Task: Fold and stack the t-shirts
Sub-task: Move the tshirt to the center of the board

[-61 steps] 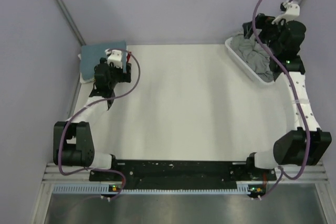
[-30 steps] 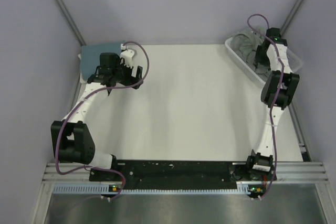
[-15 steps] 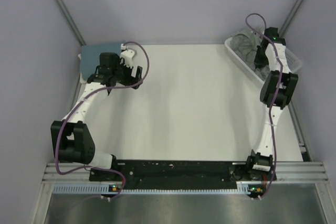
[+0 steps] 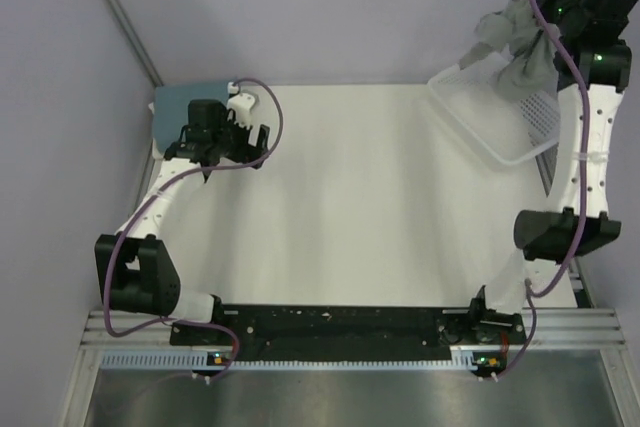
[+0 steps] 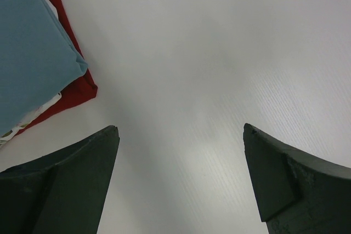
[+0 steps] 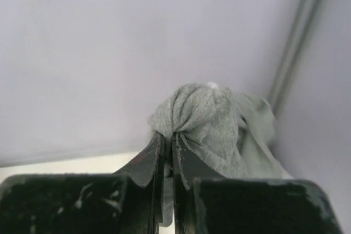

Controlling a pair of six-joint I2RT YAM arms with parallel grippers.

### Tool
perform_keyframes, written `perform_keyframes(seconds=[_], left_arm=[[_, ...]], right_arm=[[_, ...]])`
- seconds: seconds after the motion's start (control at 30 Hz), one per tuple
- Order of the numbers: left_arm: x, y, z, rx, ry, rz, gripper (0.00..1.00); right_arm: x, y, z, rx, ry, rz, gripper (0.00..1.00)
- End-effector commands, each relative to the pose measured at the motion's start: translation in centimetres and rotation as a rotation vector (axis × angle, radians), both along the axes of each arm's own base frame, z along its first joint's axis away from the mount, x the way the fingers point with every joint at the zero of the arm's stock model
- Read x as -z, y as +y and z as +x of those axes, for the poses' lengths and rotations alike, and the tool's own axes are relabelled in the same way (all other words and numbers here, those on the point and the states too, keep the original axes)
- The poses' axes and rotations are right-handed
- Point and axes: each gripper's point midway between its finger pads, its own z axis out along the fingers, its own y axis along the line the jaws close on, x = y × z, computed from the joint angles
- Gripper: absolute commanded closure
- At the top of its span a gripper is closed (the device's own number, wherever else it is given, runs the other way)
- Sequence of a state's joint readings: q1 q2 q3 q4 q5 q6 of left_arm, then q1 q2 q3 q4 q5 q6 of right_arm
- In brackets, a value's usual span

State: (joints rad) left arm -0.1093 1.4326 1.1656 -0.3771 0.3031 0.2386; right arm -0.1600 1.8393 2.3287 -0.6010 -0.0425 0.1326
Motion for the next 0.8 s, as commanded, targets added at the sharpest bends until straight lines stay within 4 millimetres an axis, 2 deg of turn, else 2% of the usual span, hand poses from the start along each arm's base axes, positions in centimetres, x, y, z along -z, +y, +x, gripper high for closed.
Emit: perform_keyframes(seconds=[0.0, 0.03, 0.07, 0.13, 0.2, 0.27, 0.33, 0.4, 0.47, 0.53, 0.6, 0.7, 0.77], left_arm=[[-3.4, 0.6, 1.1, -0.034, -0.102, 0.012, 0.02], [-3.5, 0.9, 1.2, -0.051, -0.1, 0.014, 0.02], [-3.6, 1.1, 1.4, -0.067, -0.102, 0.02, 0.02], [-3.6, 1.8, 1.7, -0.112, -0.102, 0.027, 0.02], [-3.7, 2.3, 1.9, -0.142, -0.105, 0.043, 0.02], [-3.8, 2.9, 2.0, -0.168, -0.111, 0.058, 0.02], [-4.1, 3.5, 2.2, -0.195, -0.122, 0.067, 0.02], [-4.5, 4.3, 2.4, -0.234, -0.134, 0.074, 0.01], [-5.0, 5.6, 2.6, -0.284, -0.15, 0.09, 0.02], [-5.6, 6.9, 2.8, -0.327, -0.163, 0.102, 0.02], [-6.1, 9.0, 3.0, -0.408, -0.175, 0.135, 0.02], [-6.3, 11.2, 3.0, -0.483, -0.186, 0.171, 0.02], [-6.1, 11.5, 2.9, -0.492, -0.19, 0.188, 0.02]], right_arm=[[-14.3, 10.5, -8.2, -0.357, -0.431, -0.149, 1.0], [-16.1, 12.5, -10.2, -0.422, -0.493, -0.173, 1.0], [-17.3, 15.8, -12.2, -0.528, -0.544, -0.18, 1.0], [-19.7, 19.7, -16.5, -0.696, -0.648, -0.179, 1.0], [-21.2, 22.8, -20.3, -0.87, -0.732, -0.158, 1.0], [-22.0, 25.2, -23.3, -1.005, -0.795, -0.131, 1.0], [-21.9, 27.2, -25.0, -1.104, -0.823, -0.109, 1.0], [-20.8, 29.3, -25.7, -1.198, -0.807, -0.067, 1.0], [-18.6, 31.2, -25.3, -1.278, -0.75, -0.016, 1.0], [-15.1, 33.0, -23.6, -1.326, -0.656, 0.049, 1.0], [-11.1, 34.3, -21.8, -1.35, -0.562, 0.108, 1.0], [-3.4, 35.8, -18.2, -1.338, -0.382, 0.186, 1.0], [2.8, 36.2, -15.1, -1.266, -0.233, 0.213, 1.0]])
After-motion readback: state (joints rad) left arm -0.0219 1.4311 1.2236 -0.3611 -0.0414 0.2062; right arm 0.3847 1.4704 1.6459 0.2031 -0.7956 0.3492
